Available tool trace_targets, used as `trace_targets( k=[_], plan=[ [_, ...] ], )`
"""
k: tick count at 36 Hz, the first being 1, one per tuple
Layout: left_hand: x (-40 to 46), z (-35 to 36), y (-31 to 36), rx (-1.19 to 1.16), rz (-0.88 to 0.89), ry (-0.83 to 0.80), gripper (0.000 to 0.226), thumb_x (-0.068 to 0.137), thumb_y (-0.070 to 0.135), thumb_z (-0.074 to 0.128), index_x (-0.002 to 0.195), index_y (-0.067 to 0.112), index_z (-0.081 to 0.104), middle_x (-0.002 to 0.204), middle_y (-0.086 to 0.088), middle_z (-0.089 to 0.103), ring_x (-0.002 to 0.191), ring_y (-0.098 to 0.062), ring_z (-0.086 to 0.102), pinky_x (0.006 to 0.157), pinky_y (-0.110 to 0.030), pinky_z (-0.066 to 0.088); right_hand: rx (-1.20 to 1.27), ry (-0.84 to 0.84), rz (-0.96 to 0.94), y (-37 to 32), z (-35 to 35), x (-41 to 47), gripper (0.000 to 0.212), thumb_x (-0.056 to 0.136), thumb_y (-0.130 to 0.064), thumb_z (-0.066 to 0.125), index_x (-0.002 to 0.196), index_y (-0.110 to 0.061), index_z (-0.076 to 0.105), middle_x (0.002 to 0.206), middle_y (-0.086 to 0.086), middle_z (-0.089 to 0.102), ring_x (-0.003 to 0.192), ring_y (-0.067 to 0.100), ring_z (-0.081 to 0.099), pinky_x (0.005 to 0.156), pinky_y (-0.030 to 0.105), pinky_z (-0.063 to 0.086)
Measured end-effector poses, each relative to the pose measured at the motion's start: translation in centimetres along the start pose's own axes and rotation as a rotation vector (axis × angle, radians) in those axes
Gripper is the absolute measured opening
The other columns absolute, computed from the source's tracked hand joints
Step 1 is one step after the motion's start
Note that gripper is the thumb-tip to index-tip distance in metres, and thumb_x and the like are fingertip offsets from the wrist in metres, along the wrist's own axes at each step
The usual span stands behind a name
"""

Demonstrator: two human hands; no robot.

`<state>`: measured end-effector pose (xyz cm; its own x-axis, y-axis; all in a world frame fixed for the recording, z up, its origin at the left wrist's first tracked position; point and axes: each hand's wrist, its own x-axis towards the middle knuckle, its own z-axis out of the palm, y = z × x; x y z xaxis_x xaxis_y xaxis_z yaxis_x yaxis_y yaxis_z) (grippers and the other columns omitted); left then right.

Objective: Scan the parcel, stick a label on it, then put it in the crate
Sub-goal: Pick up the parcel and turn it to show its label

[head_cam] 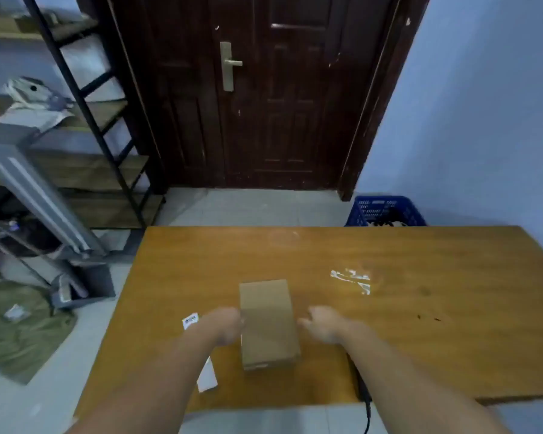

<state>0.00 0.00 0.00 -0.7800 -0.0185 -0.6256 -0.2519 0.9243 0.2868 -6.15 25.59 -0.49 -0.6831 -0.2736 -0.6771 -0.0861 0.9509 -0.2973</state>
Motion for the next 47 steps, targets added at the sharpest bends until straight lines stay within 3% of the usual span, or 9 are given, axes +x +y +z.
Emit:
trace_targets(
  k=[8,19,22,26,29,31,35,41,47],
  plan=[
    [0.9,5.7,1.8,-0.502,-0.206,-0.033,0.056,0.109,0.044,0.03,0.135,0.002,0.058,0.141,-0.02,0.058,0.128,-0.034,0.055,0.095,-0.03,0.04,0.402,-0.122,0.054,0.2,4.5,2.3,0.084,0.095,-0.068,0.049,0.155,-0.011,0.036,0.158,0.009,0.045,0.138,0.028,0.048,0.102,0.033,0.041],
    [1.8,4.4,1.7,-0.842,-0.261,0.138,0.058,0.108,0.045,0.032,0.135,-0.001,0.055,0.134,-0.022,0.061,0.119,-0.036,0.059,0.102,-0.043,0.047,0.932,-0.13,0.084,-0.2,3.6,2.5,0.086,0.085,-0.07,0.066,0.152,-0.018,0.049,0.159,0.002,0.045,0.128,0.022,0.048,0.103,0.04,0.042],
    [2.0,1.8,0.8,-0.861,-0.227,0.174,0.06,0.107,0.049,0.031,0.132,0.002,0.058,0.131,-0.019,0.063,0.113,-0.033,0.06,0.096,-0.04,0.049,1.067,-0.049,0.08,0.1,1.8,1.9,0.071,0.086,-0.065,0.068,0.142,-0.023,0.061,0.157,0.001,0.048,0.146,0.029,0.041,0.112,0.047,0.038],
    [2.1,-0.9,0.8,-0.981,-0.152,0.136,0.06,0.106,0.051,0.032,0.136,0.006,0.058,0.132,-0.014,0.064,0.113,-0.029,0.061,0.093,-0.039,0.049,1.281,0.152,0.015,-0.5,0.1,1.6,0.02,0.09,-0.031,0.079,0.109,-0.027,0.074,0.135,0.011,0.068,0.123,0.028,0.063,0.105,0.05,0.053],
    [2.0,-2.2,1.8,-1.091,-0.1,0.081,0.06,0.106,0.051,0.03,0.14,0.009,0.055,0.135,-0.012,0.062,0.117,-0.03,0.061,0.099,-0.045,0.05,1.596,0.179,0.009,-1.3,-0.9,1.7,0.055,0.08,-0.021,0.085,0.128,-0.013,0.058,0.132,0.018,0.068,0.113,0.032,0.069,0.085,0.047,0.058],
    [2.0,-2.2,2.5,-1.217,-0.085,0.06,0.056,0.107,0.048,0.031,0.139,0.009,0.056,0.132,-0.011,0.064,0.114,-0.03,0.064,0.099,-0.05,0.052,1.766,-0.004,-0.048,-1.6,-1.2,1.6,0.068,0.078,-0.03,0.083,0.137,-0.013,0.053,0.136,0.021,0.066,0.12,0.039,0.066,0.094,0.054,0.056],
    [1.9,-1.3,3.9,-1.375,-0.088,0.083,0.049,0.109,0.041,0.032,0.14,0.009,0.053,0.129,-0.007,0.065,0.117,-0.028,0.063,0.098,-0.048,0.052,1.78,-0.268,-0.13,-2.4,-1.0,1.2,0.063,0.084,-0.048,0.073,0.136,-0.015,0.065,0.137,0.02,0.067,0.131,0.041,0.058,0.114,0.062,0.041],
    [2.6,-1.1,4.7,-0.86,-0.157,0.358,0.047,0.104,0.006,0.03,0.149,0.006,0.04,0.147,-0.016,0.039,0.133,-0.034,0.043,0.115,-0.046,0.034,1.549,-0.098,-0.074,-2.8,0.1,1.1,0.074,0.07,-0.043,0.085,0.136,-0.018,0.062,0.126,0.014,0.075,0.118,0.039,0.068,0.1,0.061,0.054],
    [1.1,-1.1,5.7,-1.209,-0.012,0.025,0.058,0.101,0.059,0.042,0.137,0.016,0.057,0.132,-0.003,0.064,0.12,-0.023,0.061,0.106,-0.042,0.048,1.342,0.02,0.036,-2.5,2.0,1.2,0.069,0.069,-0.054,0.087,0.131,-0.034,0.064,0.117,-0.002,0.079,0.11,0.026,0.073,0.101,0.057,0.055]
  ],
)
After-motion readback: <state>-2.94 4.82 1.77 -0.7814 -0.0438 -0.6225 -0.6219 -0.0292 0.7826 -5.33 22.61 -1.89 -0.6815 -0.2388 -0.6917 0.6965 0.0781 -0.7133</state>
